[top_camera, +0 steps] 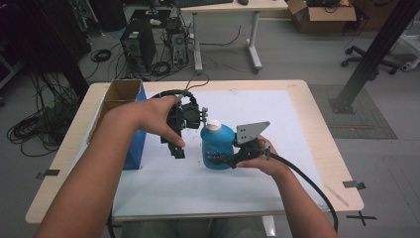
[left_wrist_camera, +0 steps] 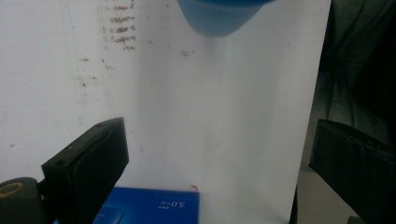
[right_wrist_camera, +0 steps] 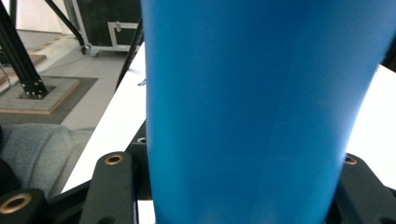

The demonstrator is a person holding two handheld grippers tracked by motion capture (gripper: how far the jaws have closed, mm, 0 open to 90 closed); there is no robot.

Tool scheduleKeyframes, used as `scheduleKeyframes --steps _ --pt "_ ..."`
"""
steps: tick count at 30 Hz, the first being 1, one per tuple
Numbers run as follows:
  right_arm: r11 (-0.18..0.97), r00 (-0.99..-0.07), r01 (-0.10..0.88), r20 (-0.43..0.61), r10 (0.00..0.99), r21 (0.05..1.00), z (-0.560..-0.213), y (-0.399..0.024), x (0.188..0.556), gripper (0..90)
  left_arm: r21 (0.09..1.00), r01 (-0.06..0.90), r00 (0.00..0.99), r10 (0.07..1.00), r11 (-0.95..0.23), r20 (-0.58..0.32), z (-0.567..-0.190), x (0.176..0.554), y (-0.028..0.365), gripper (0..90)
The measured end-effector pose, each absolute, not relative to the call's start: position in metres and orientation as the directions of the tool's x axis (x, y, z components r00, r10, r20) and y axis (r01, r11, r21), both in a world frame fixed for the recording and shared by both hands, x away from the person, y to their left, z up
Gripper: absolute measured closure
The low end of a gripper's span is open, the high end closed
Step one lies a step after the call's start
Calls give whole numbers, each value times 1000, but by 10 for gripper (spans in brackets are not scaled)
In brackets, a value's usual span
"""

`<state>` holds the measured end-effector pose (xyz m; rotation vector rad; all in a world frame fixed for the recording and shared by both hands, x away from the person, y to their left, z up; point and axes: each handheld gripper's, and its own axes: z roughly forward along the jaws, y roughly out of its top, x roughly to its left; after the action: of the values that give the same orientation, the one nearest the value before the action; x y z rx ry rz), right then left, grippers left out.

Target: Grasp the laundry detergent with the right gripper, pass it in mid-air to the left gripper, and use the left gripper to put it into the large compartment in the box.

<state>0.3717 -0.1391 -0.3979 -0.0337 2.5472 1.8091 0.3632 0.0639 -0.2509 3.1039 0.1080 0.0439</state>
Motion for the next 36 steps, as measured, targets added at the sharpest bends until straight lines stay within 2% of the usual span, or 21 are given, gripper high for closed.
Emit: scheduleKeyframes --steps 36 --pt "297 -997 -49 -27 -75 954 -410 -85 371 445 23 27 999 28 -999 46 -253 361 45 46"
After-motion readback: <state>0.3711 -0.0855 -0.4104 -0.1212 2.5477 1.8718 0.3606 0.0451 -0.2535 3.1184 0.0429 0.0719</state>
